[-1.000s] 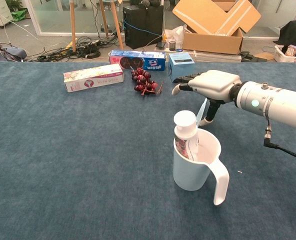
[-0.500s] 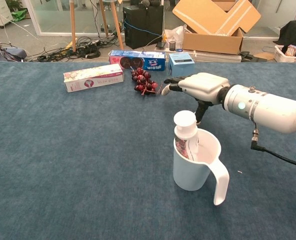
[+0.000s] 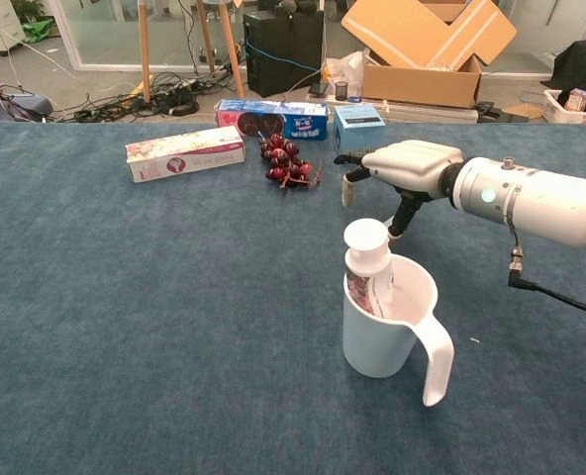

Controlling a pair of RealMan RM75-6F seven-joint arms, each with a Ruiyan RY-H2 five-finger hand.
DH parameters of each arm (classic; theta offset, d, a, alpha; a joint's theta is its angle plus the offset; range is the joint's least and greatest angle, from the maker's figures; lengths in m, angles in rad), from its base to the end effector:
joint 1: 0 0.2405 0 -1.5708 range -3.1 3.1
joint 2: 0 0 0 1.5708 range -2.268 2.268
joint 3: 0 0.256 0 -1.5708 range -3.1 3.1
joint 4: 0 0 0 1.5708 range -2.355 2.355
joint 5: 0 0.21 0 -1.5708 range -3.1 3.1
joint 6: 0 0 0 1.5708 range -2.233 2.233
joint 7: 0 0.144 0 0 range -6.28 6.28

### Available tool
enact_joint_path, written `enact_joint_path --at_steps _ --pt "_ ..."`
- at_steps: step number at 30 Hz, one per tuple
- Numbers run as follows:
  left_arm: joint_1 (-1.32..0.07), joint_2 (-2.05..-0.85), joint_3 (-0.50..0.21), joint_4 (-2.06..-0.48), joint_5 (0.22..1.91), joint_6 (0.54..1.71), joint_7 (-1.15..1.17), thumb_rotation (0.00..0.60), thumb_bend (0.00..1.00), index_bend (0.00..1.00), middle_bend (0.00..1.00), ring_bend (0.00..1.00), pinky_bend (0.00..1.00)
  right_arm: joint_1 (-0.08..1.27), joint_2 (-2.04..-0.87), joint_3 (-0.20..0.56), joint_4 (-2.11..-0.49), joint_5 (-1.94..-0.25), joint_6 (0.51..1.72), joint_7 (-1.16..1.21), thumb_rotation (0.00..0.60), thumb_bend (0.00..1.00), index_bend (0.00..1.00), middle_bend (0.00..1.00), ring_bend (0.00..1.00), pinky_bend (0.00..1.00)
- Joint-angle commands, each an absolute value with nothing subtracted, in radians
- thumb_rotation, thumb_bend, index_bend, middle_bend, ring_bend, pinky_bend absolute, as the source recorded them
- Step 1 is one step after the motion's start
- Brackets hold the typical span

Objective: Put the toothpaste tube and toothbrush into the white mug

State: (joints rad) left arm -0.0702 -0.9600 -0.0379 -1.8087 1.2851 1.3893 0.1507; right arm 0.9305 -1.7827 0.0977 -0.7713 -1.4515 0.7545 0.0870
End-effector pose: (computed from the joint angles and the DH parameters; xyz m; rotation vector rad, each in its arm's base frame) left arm -0.3188 0.1676 0.1864 -1.3059 -1.0032 -0.6421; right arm -0.1663 -0.4208 -0.0586 2.0741 -0.7066 0.7870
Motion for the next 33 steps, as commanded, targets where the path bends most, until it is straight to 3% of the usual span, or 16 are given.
enact_joint_path --at_steps 1,33 --pt "-0.07 -0.96 -0.038 -1.809 1.285 1.39 0.151 0.6 0.07 0.33 0.17 0.1 0.07 0.933 -1.77 0.103 -0.79 -1.435 0.733 0.068 0.6 0.16 0.4 0.0 0.0 0.11" --pt "-0.067 -0.956 -0.038 -1.812 1.289 1.394 0.141 0.6 0.07 0.33 0.17 0.1 0.07 0.936 -1.785 0.1 -0.783 -1.407 0.678 0.032 0.6 0.23 0.54 0.02 0.0 0.11"
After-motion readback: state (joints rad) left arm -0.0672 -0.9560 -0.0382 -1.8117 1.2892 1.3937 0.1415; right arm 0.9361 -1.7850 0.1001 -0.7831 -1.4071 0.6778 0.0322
